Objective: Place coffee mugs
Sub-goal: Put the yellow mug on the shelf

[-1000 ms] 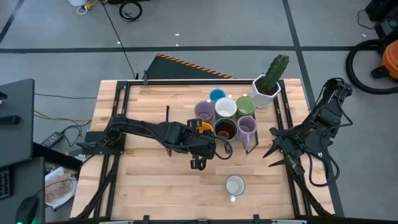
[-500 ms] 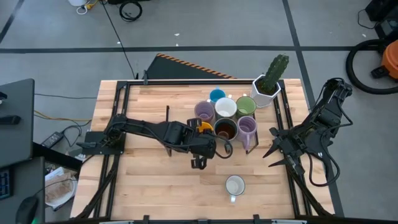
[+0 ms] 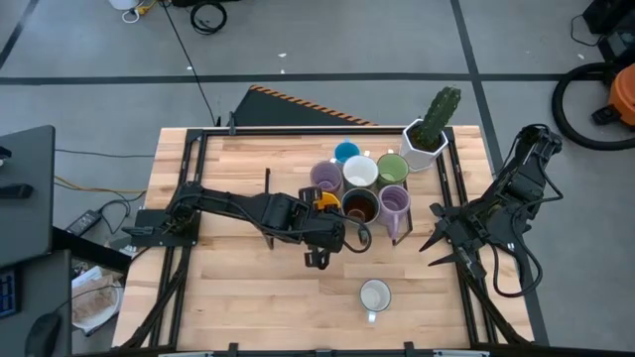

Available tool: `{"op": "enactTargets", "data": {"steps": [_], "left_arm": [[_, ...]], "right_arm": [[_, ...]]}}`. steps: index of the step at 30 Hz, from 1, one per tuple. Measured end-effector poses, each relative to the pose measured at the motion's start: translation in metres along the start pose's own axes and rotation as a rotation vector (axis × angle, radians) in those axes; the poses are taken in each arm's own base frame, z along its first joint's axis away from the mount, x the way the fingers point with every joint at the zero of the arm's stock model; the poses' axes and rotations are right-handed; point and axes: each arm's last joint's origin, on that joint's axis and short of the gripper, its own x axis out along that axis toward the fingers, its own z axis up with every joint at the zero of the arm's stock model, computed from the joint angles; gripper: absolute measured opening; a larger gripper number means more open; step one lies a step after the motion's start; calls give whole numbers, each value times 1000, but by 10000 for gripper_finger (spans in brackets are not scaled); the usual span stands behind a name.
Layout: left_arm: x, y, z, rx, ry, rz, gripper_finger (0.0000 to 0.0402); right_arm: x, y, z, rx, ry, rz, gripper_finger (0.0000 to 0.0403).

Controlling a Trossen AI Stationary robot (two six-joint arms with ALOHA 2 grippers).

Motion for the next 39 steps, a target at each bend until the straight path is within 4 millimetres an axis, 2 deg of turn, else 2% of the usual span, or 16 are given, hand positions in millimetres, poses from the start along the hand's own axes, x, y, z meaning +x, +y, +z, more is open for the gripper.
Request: {"op": "enactTargets", "data": {"steps": [5, 15, 21, 30, 36, 39], "left_arm": [[1, 2, 0, -4, 0, 9, 49], [3, 2, 1, -1, 1, 18, 100], [3, 2, 1, 70, 0, 30, 127], [2, 2, 2, 95, -7, 26, 130], [-14, 5, 5, 44, -41, 6, 130], [-17, 8, -2, 3, 25, 19, 130]], "right_arm": [[0, 0, 0, 0, 0, 0, 176], [0, 0, 0, 1, 1, 4, 176], [0, 0, 0, 1, 2, 6, 176], [0, 0, 0, 0, 2, 7, 176], [0, 0, 0, 0, 2, 7, 176], [0, 0, 0, 0, 2, 7, 176]]}}
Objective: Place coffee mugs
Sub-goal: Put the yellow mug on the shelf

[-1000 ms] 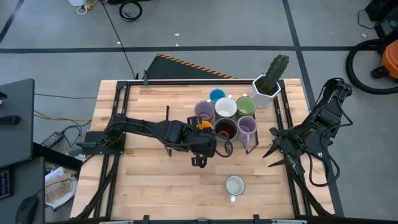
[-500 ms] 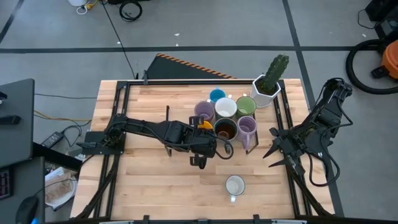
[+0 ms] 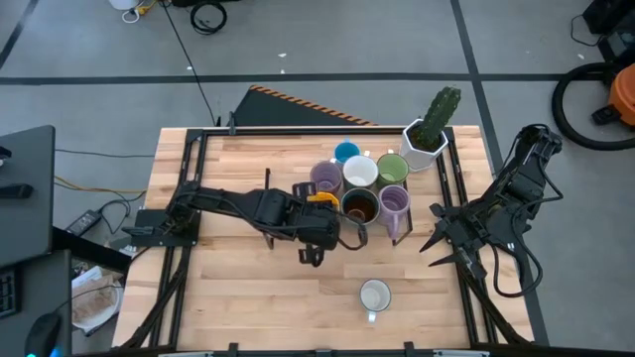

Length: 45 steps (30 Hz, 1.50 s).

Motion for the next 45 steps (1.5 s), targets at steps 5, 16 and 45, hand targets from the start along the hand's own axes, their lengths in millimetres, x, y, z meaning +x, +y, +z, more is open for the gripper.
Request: {"op": "enactTargets", "data": {"steps": [5, 16, 45], "left_arm": [[1, 2, -10, -28, 94, 45, 130], [-14, -6, -17, 2, 58, 114, 130], [44, 23, -80, -107, 18, 101, 130]], "right_arm": [[0, 0, 0, -6, 0, 0, 176], [0, 1, 2, -15, -19, 6, 176], [0, 1, 2, -18, -24, 8, 176]]}}
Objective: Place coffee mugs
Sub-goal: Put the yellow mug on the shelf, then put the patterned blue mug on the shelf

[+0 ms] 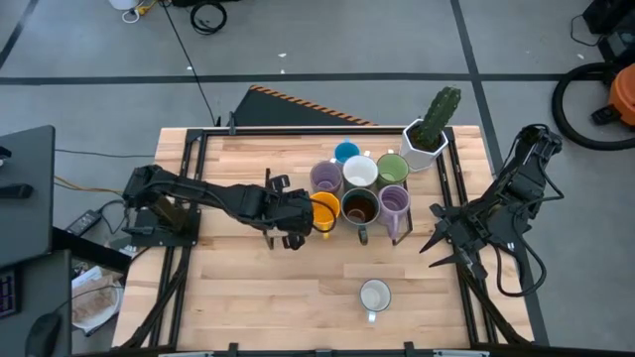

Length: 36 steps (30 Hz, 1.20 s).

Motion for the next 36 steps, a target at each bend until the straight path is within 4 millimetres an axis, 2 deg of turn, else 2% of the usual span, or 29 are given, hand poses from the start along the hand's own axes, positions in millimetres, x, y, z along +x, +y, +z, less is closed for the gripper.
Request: {"op": "enactTargets", "data": {"steps": [7, 18, 22, 28, 36], "left_arm": [[8, 4, 3, -9, -34, 39, 130], [7, 4, 7, -10, -75, 64, 130], [0, 7, 6, 7, -78, 73, 130], [-19, 27, 6, -16, -114, 52, 130], [-21, 63, 9, -11, -118, 57, 130]], "right_arm": [[0, 0, 0, 7, 0, 0, 176], [0, 0, 0, 8, 1, 0, 176], [0, 0, 0, 4, 0, 0, 176], [-2, -2, -1, -30, -3, -19, 176], [-8, -9, -2, -72, -14, -102, 176]]}}
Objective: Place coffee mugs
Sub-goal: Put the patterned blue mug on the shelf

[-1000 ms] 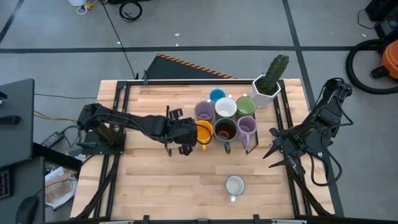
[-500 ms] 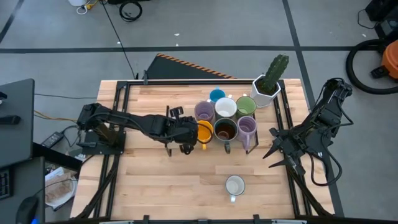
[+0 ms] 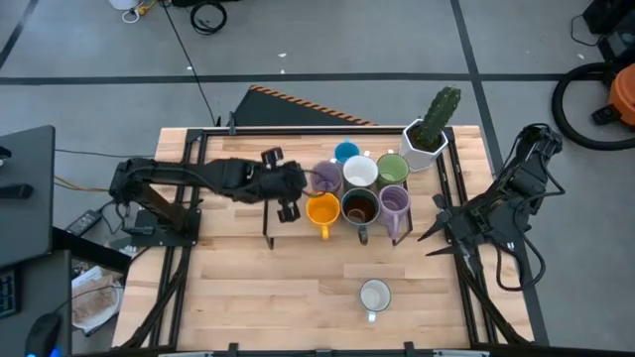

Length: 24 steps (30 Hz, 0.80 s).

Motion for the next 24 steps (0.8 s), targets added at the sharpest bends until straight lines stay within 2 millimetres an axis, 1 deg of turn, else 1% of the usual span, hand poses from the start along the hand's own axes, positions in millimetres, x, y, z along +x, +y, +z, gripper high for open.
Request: {"op": "enactTargets", "data": {"steps": [4, 6, 10, 14, 17, 19, 22, 24], "left_arm": [[12, 21, 4, 21, -3, -35, 130], [20, 36, 4, 36, 13, -58, 130], [37, 73, 2, 36, 29, -131, 130], [52, 115, -7, 38, 26, -237, 130], [60, 144, -15, 37, -22, -332, 130], [66, 162, -17, 42, -79, -361, 130], [76, 183, -16, 30, -168, -329, 130], [82, 192, -13, 18, -219, -287, 130]], "right_arm": [[-5, -5, 0, 4, -23, -14, 176], [-9, -9, 0, -1, -38, -21, 176], [-18, -16, 0, -22, -75, -63, 176], [-26, -22, 0, -47, -108, -101, 176], [-32, -25, 0, -71, -139, -127, 176], [-35, -28, 0, -86, -152, -155, 176], [-37, -30, 0, -98, -164, -206, 176], [-37, -31, 0, -91, -165, -232, 176]]}}
